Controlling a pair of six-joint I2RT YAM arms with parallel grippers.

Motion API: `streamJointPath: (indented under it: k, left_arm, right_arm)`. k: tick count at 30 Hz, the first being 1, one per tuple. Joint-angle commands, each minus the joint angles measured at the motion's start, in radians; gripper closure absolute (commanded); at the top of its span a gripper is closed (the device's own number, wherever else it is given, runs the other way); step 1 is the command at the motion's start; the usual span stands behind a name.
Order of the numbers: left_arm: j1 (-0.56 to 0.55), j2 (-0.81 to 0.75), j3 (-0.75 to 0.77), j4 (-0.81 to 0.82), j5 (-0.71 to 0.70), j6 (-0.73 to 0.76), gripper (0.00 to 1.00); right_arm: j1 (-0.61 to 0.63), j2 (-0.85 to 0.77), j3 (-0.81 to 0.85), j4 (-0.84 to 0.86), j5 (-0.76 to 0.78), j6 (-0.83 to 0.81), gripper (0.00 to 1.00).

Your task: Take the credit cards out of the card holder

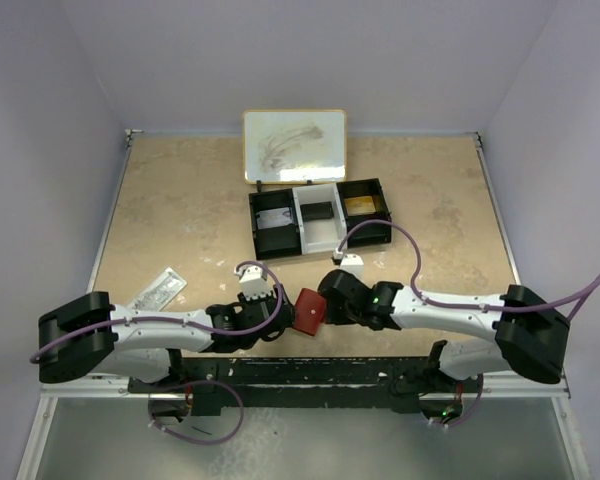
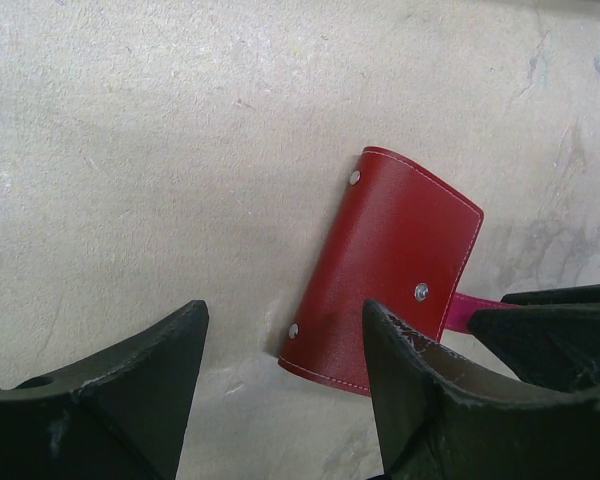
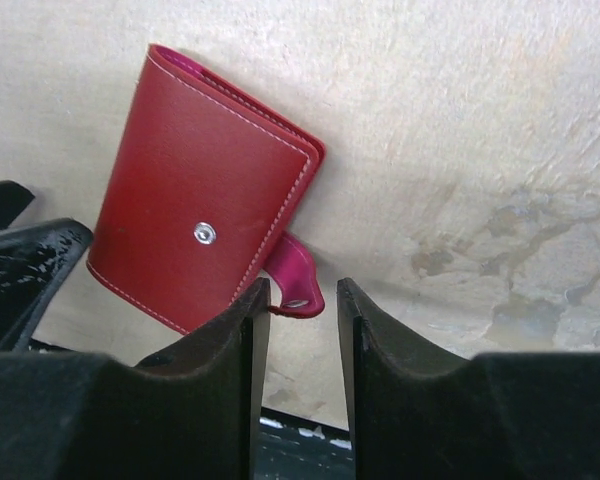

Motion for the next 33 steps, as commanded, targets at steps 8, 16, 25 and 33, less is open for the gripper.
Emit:
streamJointPath:
  k: [8, 16, 25, 33]
  left_arm:
    - [-0.001, -0.018, 0.046, -0.008, -0.007, 0.020, 0.39]
    - [-0.001, -0.021, 0.066, -0.037, -0.010, 0.025, 0.39]
    - [-0.002, -0.006, 0.077, -0.010, 0.005, 0.031, 0.40]
    - [-0.004, 0.013, 0.079, 0.002, 0.008, 0.030, 0.40]
  right_arm:
    - [0.004, -0.117, -0.091, 0.044, -0.011, 0.141, 0.59]
    - [-0.029, -0.149, -0.135, 0.119, -0.046, 0.177, 0.62]
    - [-0.157, -0.219, -0.196, 0.174, -0.151, 0.081, 0.60]
    - [-0.236, -0.211, -0.234, 0.280, -0.325, 0.015, 0.59]
